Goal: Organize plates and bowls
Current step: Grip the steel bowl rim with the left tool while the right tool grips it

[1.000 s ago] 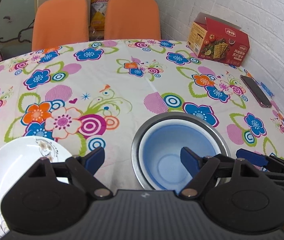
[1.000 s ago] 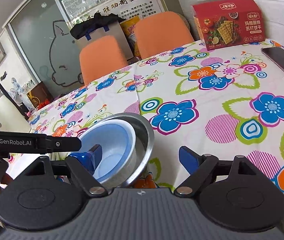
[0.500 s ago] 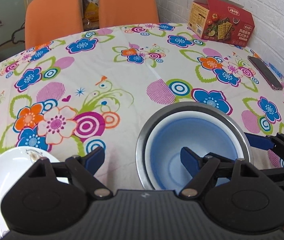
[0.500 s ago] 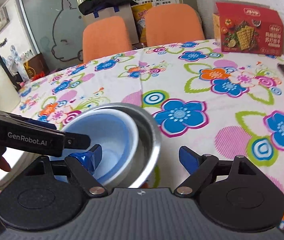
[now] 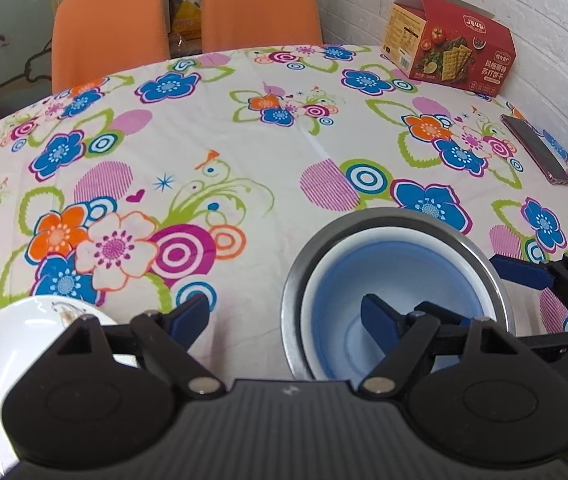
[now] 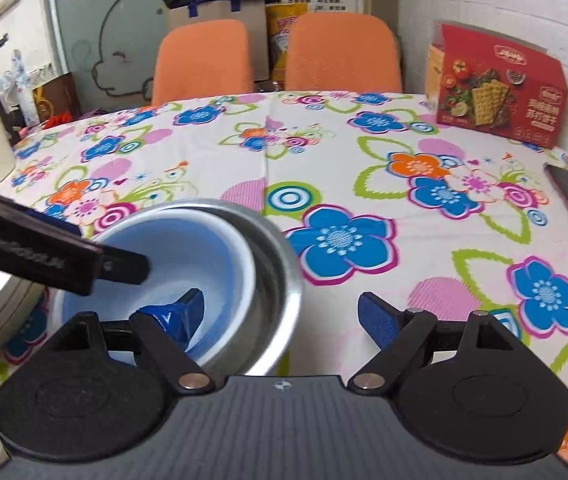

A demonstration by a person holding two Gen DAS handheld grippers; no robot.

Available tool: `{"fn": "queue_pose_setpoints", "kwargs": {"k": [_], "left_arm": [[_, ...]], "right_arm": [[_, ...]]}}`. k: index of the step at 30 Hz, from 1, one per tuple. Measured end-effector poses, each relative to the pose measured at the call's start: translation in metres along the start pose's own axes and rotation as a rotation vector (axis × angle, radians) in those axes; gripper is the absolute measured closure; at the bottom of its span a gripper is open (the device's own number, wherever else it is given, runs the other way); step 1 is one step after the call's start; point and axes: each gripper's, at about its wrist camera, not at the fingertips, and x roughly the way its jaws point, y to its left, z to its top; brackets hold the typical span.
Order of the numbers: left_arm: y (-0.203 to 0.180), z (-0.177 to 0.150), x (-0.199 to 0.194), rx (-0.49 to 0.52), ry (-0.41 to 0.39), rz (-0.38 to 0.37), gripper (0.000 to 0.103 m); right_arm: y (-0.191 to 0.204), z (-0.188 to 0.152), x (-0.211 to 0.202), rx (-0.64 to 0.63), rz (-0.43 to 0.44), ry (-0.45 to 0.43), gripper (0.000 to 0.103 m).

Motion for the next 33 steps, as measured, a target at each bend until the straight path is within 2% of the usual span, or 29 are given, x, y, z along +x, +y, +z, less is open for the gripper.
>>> {"fn": "queue_pose_setpoints", "kwargs": {"k": [3, 6, 10, 17, 24, 25, 26, 27, 33], "left_arm": [[0.002, 0.0, -0.001, -0.004, -0.001, -0.008, 0.023], [0.003, 0.0, 0.002, -0.008, 0.006, -0.014, 0.023], [0.004, -0.003, 0.002, -0.007, 0.009, -0.017, 0.023], [0.005, -0.002, 0.003, -0.015, 0.016, -0.032, 0.023], [-0.001, -0.005, 0.018, 0.002, 0.053, -0.008, 0.023], [-0.001, -0.006, 0.02, 0.002, 0.056, -0.011, 0.022], [-0.003, -0.006, 0.022, 0.003, 0.058, -0.009, 0.015], [-0.004, -0.006, 0.024, 0.003, 0.06, -0.005, 0.001], [-0.009, -0.008, 0.025, 0.022, 0.034, 0.011, 0.001]], "right_arm": [[-0.005, 0.001, -0.001, 0.026, -0.015, 0.001, 0.032], [0.0, -0.001, -0.001, 0.003, 0.01, 0.014, 0.032], [0.003, -0.002, 0.004, -0.038, -0.051, 0.03, 0.032], [0.004, -0.004, 0.0, 0.028, 0.076, 0.041, 0.032], [0.012, -0.01, 0.007, -0.003, 0.059, 0.044, 0.029], [0.012, -0.011, 0.007, -0.005, 0.062, 0.037, 0.029], [0.012, -0.013, 0.007, -0.006, 0.064, 0.028, 0.028], [0.012, -0.015, 0.006, -0.005, 0.066, 0.015, 0.028], [0.008, -0.023, 0.002, -0.003, 0.082, -0.049, 0.028]]}}
